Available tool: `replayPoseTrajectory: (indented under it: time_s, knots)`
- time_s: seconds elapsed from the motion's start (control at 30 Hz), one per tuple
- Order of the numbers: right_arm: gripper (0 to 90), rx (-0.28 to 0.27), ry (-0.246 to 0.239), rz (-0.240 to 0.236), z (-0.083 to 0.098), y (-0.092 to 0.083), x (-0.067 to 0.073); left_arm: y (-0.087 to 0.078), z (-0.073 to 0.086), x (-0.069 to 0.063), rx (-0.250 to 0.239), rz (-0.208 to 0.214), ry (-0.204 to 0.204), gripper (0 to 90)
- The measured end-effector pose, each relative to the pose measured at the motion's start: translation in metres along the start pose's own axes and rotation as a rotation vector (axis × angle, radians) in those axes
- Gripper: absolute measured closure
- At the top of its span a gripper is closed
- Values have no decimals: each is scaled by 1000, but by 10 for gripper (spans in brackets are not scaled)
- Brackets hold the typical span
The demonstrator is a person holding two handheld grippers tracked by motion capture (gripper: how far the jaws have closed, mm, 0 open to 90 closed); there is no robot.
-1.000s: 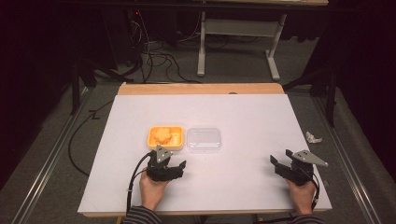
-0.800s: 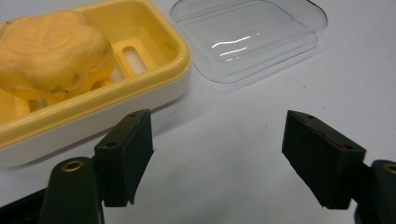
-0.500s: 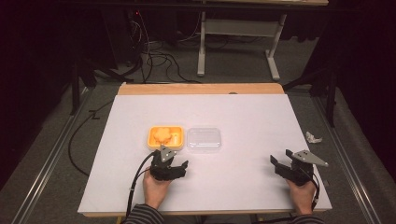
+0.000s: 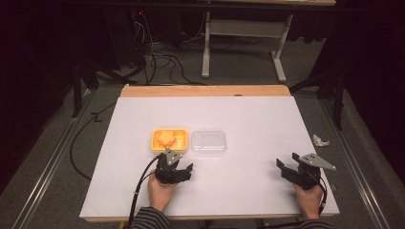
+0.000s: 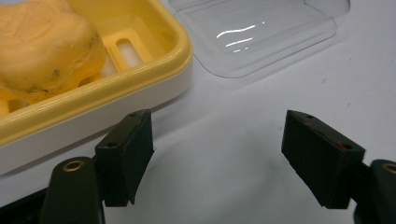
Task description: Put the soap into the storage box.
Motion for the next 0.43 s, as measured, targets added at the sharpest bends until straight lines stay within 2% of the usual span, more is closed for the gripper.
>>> replayPoseTrajectory:
  time_s: [0.13, 0.3, 0.43]
  knots:
    - [302, -1, 0, -2, 0, 0, 0, -1, 0, 0, -12, 0, -2, 254]
    - [301, -2, 1, -6, 0, 0, 0, -1, 1, -3, -17, -14, 22, 249]
    - [301, -4, -1, -4, 0, 0, 0, -2, 2, -3, -25, -24, 16, 240]
Point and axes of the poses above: each handheld gripper's, and its own axes: y roughly forward along the jaws, z roughly out of its underside, x roughly to its left, the point moved 1 cm from there along y, roughly forward along the jaws, and after that the axes turned 1 degree about y, right-handed, at the moved point
